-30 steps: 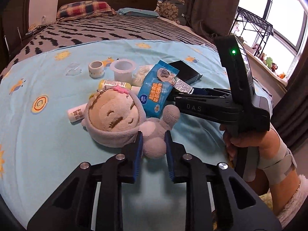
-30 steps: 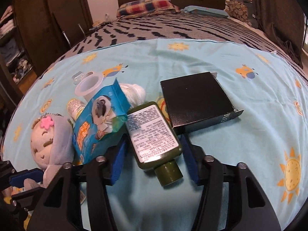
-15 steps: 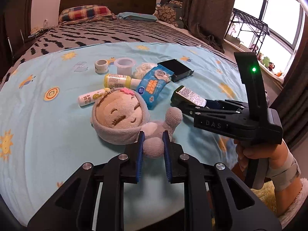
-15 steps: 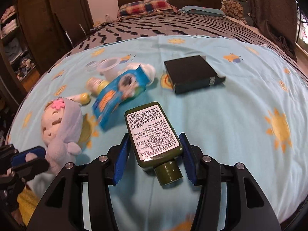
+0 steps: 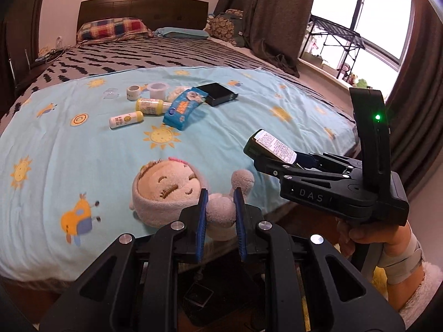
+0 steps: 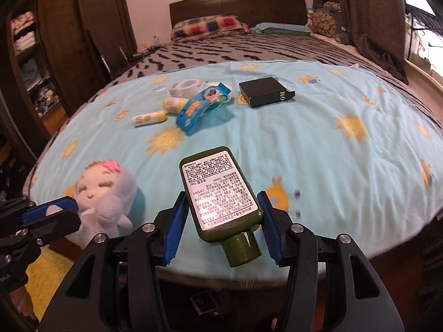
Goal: Collect trash
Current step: 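Carry the bottle and doll down to the black bin with both tools, then open both tools over the bin to drop the bottle and doll, then raise both tools back over the bed items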
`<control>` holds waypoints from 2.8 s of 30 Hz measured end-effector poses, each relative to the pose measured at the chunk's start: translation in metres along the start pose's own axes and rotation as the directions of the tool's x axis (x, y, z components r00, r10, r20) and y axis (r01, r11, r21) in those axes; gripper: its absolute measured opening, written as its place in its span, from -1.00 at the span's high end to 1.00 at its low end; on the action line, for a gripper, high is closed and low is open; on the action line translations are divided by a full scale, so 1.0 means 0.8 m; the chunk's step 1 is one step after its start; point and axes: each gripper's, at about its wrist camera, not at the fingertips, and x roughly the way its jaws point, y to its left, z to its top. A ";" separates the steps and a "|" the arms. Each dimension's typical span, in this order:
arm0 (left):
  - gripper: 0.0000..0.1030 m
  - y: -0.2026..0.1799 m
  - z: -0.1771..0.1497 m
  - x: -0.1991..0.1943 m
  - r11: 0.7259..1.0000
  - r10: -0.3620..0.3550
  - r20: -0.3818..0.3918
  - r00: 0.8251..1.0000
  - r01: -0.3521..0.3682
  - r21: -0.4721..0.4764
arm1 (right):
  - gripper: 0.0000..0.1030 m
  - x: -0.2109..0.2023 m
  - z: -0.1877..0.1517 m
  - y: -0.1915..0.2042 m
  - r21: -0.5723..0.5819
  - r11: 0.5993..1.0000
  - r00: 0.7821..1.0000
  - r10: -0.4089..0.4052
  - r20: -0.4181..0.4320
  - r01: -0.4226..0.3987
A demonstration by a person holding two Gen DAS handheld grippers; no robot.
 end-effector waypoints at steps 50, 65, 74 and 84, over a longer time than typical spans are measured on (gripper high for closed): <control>0.65 0.055 -0.230 0.186 0.986 -0.047 -0.443 0.895 -0.030 -0.165 | -0.02 0.129 -0.220 -0.009 0.178 0.984 0.898 0.101 -0.428 -0.026; -0.03 0.079 -0.232 0.164 0.978 0.010 -0.424 0.905 -0.097 -0.184 | -0.43 0.119 -0.197 -0.017 0.199 0.980 0.922 0.075 -0.381 0.002; -0.52 0.093 -0.212 0.126 0.969 0.046 -0.374 0.926 -0.131 -0.207 | -0.60 0.085 -0.181 -0.033 0.224 0.974 0.948 0.096 -0.303 -0.027; -0.58 0.091 -0.118 0.044 0.975 0.117 -0.204 0.972 -0.152 -0.164 | -0.60 0.002 -0.073 -0.025 0.184 0.981 0.991 0.080 -0.105 -0.059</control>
